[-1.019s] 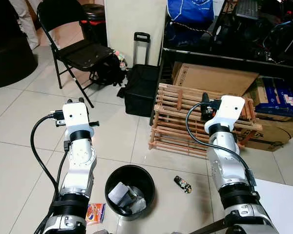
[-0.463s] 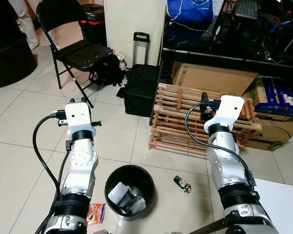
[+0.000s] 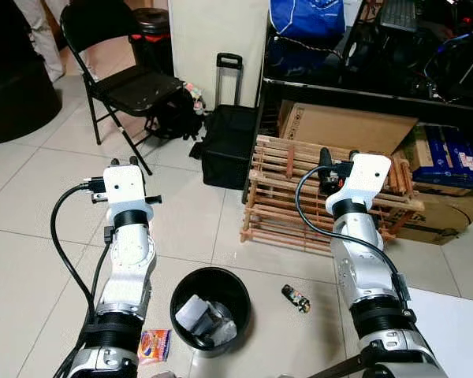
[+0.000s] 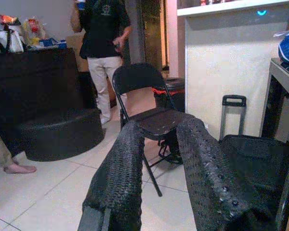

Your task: Picking trash to rubbish bin

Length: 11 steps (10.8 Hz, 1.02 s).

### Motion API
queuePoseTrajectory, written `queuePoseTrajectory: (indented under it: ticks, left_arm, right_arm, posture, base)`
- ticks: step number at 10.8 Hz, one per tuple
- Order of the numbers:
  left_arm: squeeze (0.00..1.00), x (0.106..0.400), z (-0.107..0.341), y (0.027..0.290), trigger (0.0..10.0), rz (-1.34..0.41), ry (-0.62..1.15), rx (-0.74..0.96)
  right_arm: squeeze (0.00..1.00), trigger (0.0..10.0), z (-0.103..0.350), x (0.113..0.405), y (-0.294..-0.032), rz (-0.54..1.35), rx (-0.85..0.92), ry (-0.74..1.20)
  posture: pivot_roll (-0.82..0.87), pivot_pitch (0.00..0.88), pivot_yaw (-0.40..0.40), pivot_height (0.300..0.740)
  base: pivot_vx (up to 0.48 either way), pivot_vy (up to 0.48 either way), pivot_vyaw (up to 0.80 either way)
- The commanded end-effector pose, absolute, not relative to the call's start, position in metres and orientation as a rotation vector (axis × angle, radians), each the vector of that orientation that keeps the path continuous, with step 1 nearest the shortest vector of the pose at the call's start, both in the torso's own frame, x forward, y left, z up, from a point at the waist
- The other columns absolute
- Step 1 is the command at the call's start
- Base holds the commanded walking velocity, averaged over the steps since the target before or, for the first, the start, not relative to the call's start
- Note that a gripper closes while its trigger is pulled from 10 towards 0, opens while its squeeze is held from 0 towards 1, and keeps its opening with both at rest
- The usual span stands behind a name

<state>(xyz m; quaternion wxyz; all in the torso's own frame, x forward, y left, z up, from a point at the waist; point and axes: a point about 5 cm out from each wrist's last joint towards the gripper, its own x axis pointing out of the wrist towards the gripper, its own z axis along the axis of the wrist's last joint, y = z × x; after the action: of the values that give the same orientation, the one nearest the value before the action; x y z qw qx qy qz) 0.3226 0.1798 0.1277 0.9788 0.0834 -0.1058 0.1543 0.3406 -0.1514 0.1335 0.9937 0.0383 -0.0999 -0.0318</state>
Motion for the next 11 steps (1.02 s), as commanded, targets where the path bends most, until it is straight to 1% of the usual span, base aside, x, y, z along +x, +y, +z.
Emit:
queuePoseTrajectory:
  ticks: [1,11]
  left_arm:
    - [0.0,0.324,0.1267,0.1756,10.0,0.284,-0.21,0.173]
    - [0.0,0.3322,0.1308,0.1692,10.0,0.246,-0.226,0.164]
  right_arm:
    - [0.0,10.0,0.136,0.3409,-0.1554,-0.073,0.088,-0.218]
    - [0.0,10.0,0.1387,0.3443,-0.1559,-0.063,0.097,-0.229]
  posture:
    - [0.07,0.0,-0.037,0.74]
    - [0.05,0.0,-0.035,0.74]
  base:
    - [0.0,0.0,0.0]
    - [0.0,0.0,0.0]
